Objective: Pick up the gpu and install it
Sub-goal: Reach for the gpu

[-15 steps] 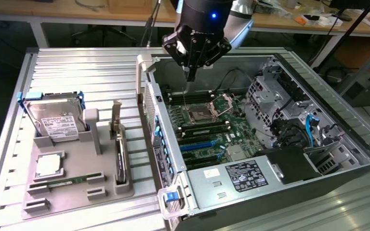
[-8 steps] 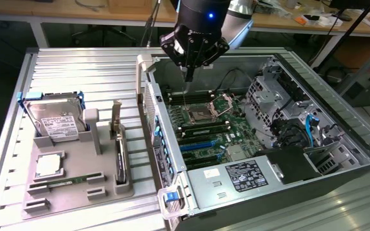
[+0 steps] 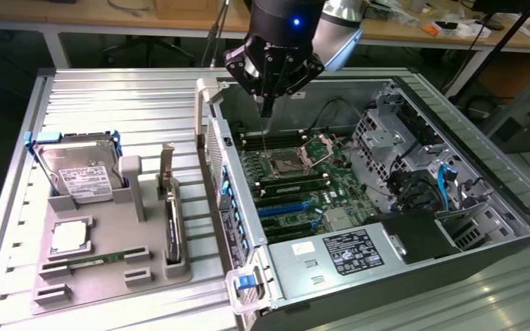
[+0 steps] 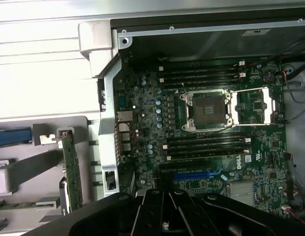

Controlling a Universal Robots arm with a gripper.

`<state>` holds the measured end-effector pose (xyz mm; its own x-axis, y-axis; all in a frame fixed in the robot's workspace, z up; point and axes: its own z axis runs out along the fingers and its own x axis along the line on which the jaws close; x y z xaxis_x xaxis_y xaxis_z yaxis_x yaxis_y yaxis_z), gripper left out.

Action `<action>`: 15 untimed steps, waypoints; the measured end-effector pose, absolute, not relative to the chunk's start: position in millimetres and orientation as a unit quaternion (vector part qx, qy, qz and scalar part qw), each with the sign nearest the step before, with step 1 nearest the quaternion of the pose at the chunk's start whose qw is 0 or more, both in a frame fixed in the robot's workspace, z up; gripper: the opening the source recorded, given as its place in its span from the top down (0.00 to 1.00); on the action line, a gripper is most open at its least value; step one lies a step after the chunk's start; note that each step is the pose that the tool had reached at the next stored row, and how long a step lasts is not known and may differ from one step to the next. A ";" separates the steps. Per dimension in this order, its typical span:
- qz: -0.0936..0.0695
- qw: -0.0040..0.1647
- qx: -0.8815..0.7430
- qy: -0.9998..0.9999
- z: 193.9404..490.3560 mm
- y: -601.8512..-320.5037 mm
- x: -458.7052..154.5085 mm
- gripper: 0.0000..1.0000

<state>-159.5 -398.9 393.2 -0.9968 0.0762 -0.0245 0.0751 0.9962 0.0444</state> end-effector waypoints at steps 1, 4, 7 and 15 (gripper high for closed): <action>0.022 0.013 0.038 0.999 393.2 -398.9 -160.2 0.89; 0.022 0.013 0.038 0.999 393.3 -398.9 -162.4 0.89; 0.022 0.013 0.038 0.999 393.3 -398.9 -164.1 0.89; 0.022 0.013 0.038 0.999 393.3 -398.9 -169.2 0.89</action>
